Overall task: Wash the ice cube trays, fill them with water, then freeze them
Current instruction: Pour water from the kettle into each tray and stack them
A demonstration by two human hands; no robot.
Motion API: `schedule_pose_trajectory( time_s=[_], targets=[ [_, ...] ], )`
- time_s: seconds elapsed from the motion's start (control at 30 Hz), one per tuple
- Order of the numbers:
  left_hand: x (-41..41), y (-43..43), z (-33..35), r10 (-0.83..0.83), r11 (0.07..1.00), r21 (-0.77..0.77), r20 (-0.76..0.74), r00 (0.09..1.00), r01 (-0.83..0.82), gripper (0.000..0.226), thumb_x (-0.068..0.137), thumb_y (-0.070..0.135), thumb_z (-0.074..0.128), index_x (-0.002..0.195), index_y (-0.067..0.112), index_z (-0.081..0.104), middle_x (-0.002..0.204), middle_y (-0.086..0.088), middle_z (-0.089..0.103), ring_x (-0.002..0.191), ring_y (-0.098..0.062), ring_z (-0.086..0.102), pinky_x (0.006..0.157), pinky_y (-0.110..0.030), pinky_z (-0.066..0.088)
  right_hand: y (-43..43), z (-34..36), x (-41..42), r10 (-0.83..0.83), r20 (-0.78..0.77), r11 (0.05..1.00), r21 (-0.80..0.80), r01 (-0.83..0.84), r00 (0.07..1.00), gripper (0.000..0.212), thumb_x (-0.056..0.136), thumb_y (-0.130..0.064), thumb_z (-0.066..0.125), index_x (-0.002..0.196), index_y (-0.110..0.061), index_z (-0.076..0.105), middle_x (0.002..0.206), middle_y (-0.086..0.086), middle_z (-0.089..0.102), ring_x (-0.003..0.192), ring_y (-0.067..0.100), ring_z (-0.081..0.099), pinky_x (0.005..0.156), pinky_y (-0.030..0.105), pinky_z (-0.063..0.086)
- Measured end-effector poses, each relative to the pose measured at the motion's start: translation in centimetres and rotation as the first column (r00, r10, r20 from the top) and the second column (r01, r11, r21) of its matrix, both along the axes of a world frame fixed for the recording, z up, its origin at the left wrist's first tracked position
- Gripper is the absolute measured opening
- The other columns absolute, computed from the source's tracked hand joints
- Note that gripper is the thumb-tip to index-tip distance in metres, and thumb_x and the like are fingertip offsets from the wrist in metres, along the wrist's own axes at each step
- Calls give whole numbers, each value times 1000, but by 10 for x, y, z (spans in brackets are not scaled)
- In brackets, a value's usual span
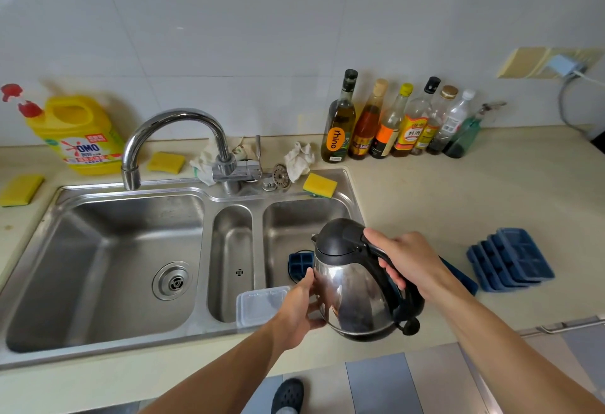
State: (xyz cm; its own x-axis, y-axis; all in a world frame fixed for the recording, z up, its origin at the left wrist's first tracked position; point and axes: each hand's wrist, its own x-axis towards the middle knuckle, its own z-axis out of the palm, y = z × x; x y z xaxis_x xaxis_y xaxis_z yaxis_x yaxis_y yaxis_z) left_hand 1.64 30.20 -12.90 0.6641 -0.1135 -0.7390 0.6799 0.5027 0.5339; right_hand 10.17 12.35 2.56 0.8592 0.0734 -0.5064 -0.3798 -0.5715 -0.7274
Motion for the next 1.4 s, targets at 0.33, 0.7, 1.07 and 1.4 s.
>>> schedule_pose_trajectory(
  time_s=[0.33,0.7,1.07,1.4],
  targets=[
    [3,5,-4,3,1000,-9,-20,1000,-4,58,102,58,42,121,10,69,110,-12,75,106,-30,68,87,-45,56,6,-1,4,-3,-8,1000,-4,3,1000,58,88,-58,67,59,-8,60,47,6,50,37,18,40,40,23,36],
    [4,3,-4,6,1000,0,-32,999,-6,54,102,55,44,123,11,67,114,-14,74,109,-33,67,89,-48,55,1,0,3,-5,-12,1000,3,5,1000,59,88,-58,67,57,-9,59,46,5,49,36,19,39,39,22,35],
    [2,-5,0,25,1000,11,-43,999,-25,50,103,51,45,122,10,67,119,-15,72,113,-38,64,103,-58,49,-8,6,0,42,3,999,-8,-42,999,59,89,-59,66,58,-9,59,47,4,51,36,17,41,41,24,37],
    [-1,-15,3,32,999,30,-21,999,-32,48,104,48,42,119,11,68,116,-13,73,111,-36,65,98,-56,52,-16,12,1,78,18,997,-14,-78,997,59,90,-59,65,58,-9,59,46,5,50,36,18,41,44,24,39]
  ],
)
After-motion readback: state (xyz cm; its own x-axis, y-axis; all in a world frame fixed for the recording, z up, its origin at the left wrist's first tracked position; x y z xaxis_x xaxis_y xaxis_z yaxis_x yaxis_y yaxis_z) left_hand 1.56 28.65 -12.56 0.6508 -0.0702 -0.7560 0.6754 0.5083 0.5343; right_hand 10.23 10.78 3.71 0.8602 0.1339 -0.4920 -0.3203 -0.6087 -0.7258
